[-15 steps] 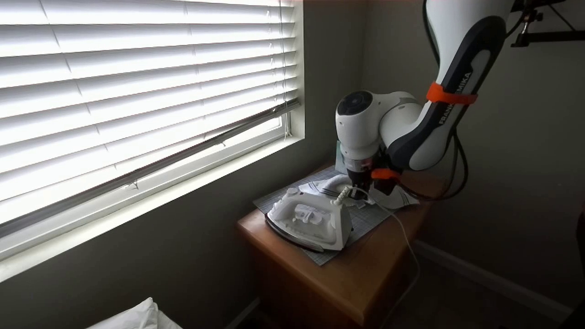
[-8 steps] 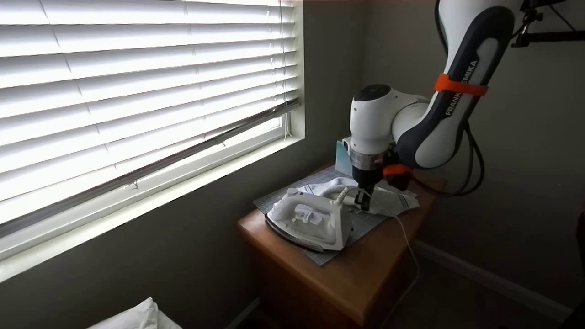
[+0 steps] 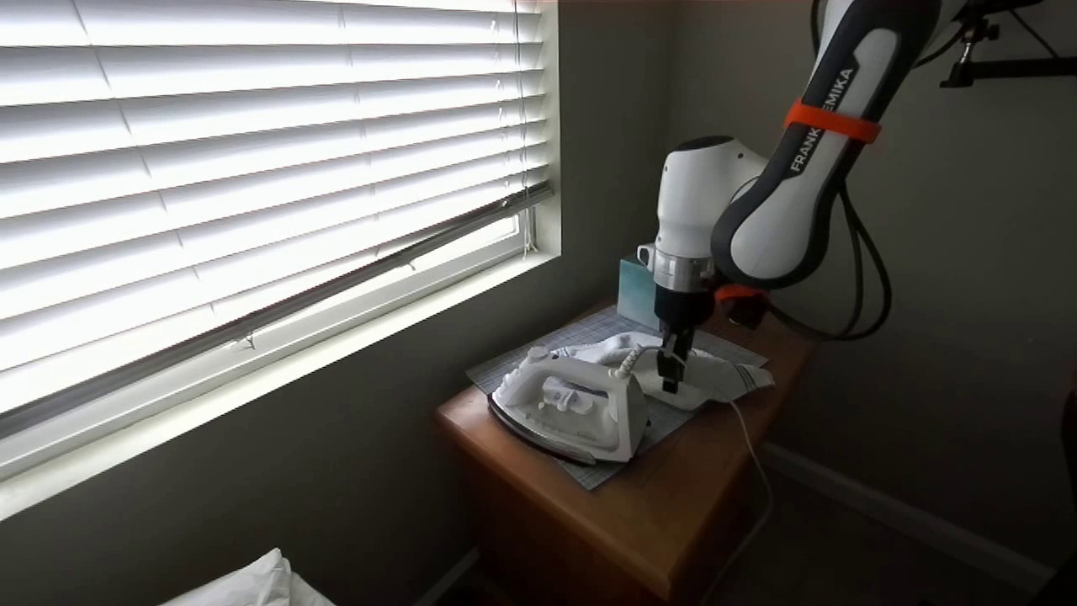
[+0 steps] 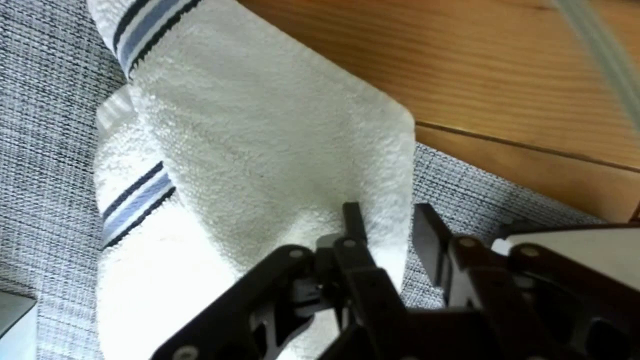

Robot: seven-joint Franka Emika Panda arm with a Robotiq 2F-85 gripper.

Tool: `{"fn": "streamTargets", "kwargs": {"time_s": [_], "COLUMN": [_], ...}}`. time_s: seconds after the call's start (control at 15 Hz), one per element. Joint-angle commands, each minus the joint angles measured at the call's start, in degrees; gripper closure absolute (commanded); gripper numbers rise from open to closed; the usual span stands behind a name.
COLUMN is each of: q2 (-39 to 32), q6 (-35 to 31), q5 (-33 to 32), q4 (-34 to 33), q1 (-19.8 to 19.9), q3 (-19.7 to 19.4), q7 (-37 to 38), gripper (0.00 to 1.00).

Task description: Partially unfold the towel

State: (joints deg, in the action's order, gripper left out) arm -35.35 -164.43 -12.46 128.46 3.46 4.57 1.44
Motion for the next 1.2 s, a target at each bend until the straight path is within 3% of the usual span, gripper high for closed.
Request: {"fn": "streamTargets", "kwargs": {"time_s": [0.0, 0.33, 0.53, 0.67, 0.73, 1.13], "q2": [7.1, 9.8, 7.1, 6.7, 8.1, 7.2], "q6": [1.1, 2.9, 4.1, 7.3, 4.3, 6.0], "q5": [4.8, 3.2, 2.6, 3.9, 3.4, 3.4], "q4": [3.7, 2.1, -0.5, -1.3, 0.7, -0.3], "q1": [-1.0, -6.9, -10.2, -10.9, -9.3, -10.2], "q3": [-1.6, -11.2, -15.7, -15.9, -14.9, -15.2], "q7": [-0.3, 7.9, 13.5, 15.2, 12.0, 14.4], "gripper": [0.36, 0.01, 0.0, 0.0, 0.0, 0.0]}}
